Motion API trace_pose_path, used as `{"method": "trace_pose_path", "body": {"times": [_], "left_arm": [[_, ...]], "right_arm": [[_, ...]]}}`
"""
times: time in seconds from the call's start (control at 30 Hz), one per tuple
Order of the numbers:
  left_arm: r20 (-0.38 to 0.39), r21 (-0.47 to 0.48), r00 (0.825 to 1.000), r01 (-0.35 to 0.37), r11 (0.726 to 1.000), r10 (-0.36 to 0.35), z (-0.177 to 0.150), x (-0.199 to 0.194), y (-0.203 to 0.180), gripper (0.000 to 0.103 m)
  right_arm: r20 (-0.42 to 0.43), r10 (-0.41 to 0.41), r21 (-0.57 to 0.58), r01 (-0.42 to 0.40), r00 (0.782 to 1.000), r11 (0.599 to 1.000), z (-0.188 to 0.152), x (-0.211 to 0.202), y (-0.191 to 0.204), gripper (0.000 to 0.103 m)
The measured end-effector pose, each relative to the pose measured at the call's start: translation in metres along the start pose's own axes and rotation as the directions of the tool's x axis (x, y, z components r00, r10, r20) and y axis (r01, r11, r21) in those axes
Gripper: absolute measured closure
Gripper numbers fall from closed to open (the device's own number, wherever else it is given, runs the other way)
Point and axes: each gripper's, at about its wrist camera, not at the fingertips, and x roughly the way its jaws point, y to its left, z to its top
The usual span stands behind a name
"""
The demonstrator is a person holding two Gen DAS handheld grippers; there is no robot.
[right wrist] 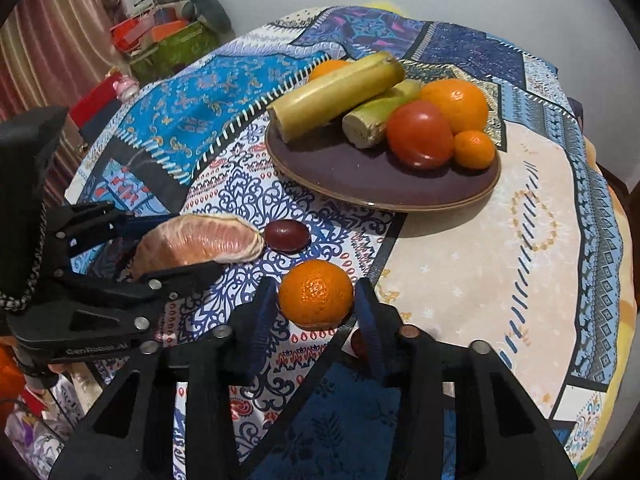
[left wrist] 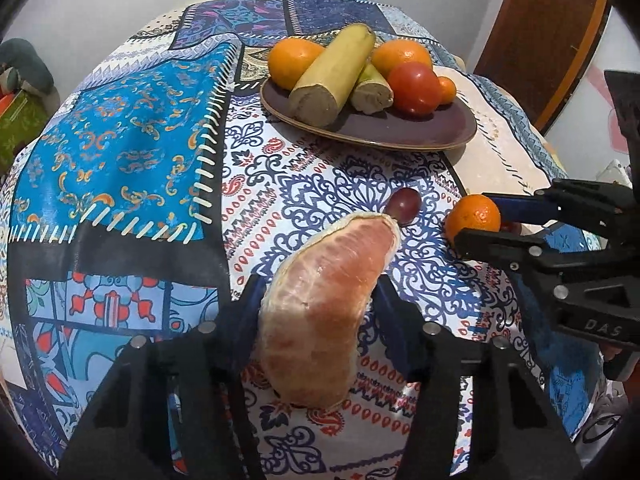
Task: Organize fruits
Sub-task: 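Grasp the peeled pomelo segment with the left tool while the right tool grasps the tangerine, then carry the pomelo segment and tangerine onto the plate and open both tools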
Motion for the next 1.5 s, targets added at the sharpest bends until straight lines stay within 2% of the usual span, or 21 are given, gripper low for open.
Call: {"method": "trace_pose_path", "body": {"times": [0.13,0.23,0.57,0.73,1.13,1.5], "left_arm": [[-0.003,-0.034,1.0,0.015,0.999,-0.015,0.001,-0.005,0.005,0.056],[0.018,-0.047,1.0,0.011,0.999,-0.011,0.002,-0.015,0.006,0.056],[0.146,-0.067,0.989,0.016,0.998,-0.006,0.028,-0.061,-0.004,0.056],[0.188,-0.062,0.982,0.016,0.998,-0.004,0.047,-0.07,-0.014,0.056],[0.241,-0.045,0.97,0.016,0.999,-0.004,0.091,-0.064,-0.035,0.056],[0.233,-0.057,0.973,0.015,0.998,-0.002,0.121,-0.03,-0.042,0.056]], "right_arm": [[0.003,-0.004,-0.01,0.004,1.0,1.0,-0.001,-0.002,0.002,0.068],[0.013,0.004,-0.002,-0.004,1.0,1.0,0.0,-0.006,0.0,0.068],[0.101,-0.011,0.037,0.007,0.995,0.999,0.008,-0.036,-0.014,0.068],[0.15,-0.026,0.057,0.018,0.988,0.998,0.013,-0.053,-0.026,0.068],[0.23,-0.05,0.093,0.029,0.972,0.995,0.03,-0.068,-0.059,0.068],[0.23,-0.046,0.118,0.019,0.972,0.993,0.041,-0.048,-0.082,0.068]]}}
